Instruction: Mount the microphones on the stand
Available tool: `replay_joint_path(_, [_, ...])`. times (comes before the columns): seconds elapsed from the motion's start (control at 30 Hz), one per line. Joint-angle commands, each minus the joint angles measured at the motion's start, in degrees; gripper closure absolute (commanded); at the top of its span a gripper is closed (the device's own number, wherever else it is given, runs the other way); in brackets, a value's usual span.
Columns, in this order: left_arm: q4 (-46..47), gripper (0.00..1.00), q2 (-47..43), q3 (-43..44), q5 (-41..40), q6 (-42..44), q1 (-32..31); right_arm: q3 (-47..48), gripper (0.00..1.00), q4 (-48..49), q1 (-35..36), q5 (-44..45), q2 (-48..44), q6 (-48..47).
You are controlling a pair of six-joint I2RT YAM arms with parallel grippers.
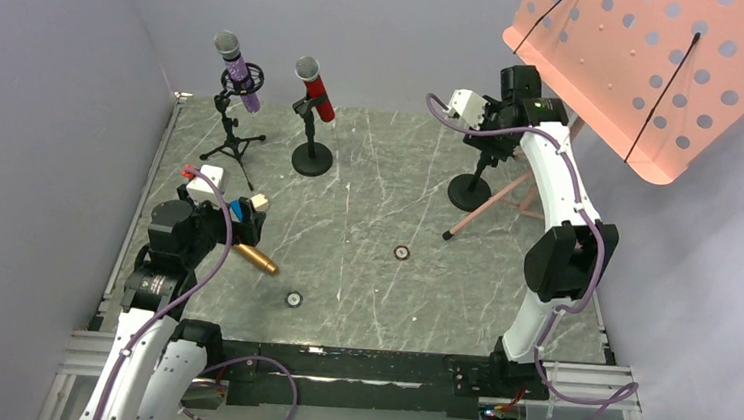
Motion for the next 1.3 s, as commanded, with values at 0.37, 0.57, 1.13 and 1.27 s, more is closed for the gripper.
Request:
replay_joint_path(0.37, [0.9, 0.01, -0.3, 1.5, 0.6, 0.0, -0.1, -7.9, 0.44, -1.2, 1.9, 8.6, 3.0, 0.3])
replay_joint_path(0.57, [1.0, 0.01, -0.2, 1.5, 0.6, 0.0, 0.0, -8.6, 0.49, -0.6, 2.6, 12.0, 2.8, 0.1])
replay_joint_path(1.13, [1.0, 0.01, -0.1, 1.4, 0.7, -0.1, -0.1, -10.4, 1.0, 6.7, 5.0, 13.0, -1.8, -1.1])
replay_joint_path(1.27, [1.0, 0.01, 0.0, 1.4, 0.7, -0.1, 0.0, -7.8, 1.0, 6.1, 7.7, 10.3, -4.2, -0.1])
